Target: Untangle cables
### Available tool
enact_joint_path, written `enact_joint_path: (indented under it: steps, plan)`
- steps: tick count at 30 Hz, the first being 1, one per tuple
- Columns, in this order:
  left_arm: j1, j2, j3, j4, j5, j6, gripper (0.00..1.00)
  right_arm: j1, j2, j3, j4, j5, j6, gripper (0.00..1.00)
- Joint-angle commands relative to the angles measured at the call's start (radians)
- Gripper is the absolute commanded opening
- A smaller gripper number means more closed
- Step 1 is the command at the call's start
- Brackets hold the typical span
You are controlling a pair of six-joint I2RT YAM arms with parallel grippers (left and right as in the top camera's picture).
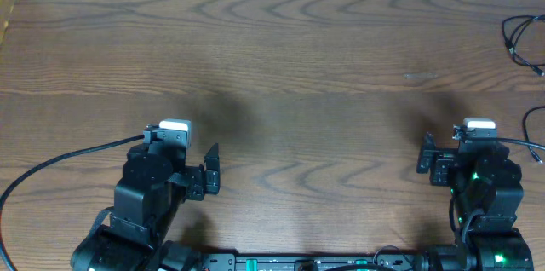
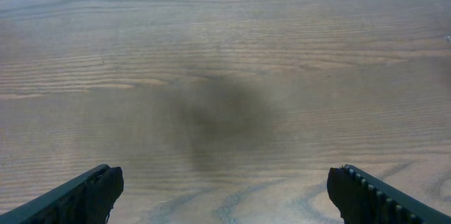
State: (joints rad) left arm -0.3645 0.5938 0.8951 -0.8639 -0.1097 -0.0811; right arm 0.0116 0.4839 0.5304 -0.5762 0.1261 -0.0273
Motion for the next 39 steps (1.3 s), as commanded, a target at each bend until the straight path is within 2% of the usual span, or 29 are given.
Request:
enact_joint_path:
  steps: [1,23,31,39]
  plan:
    - [0.002,0.000,-0.005,0.000,0.005,0.002,0.98,0.005,-0.006,-0.002,-0.018,-0.005,-0.011,0.99]
    - [0.002,0.000,-0.005,-0.009,0.005,0.002,0.98,0.005,-0.006,-0.002,-0.411,-0.005,-0.011,0.99]
    - [0.013,-0.012,-0.008,-0.085,-0.027,0.010,0.98,0.005,-0.006,-0.002,-0.439,-0.005,-0.011,0.99]
    - [0.151,-0.094,-0.068,-0.061,0.011,-0.006,0.98,0.005,-0.006,-0.002,-0.439,-0.005,-0.011,0.99]
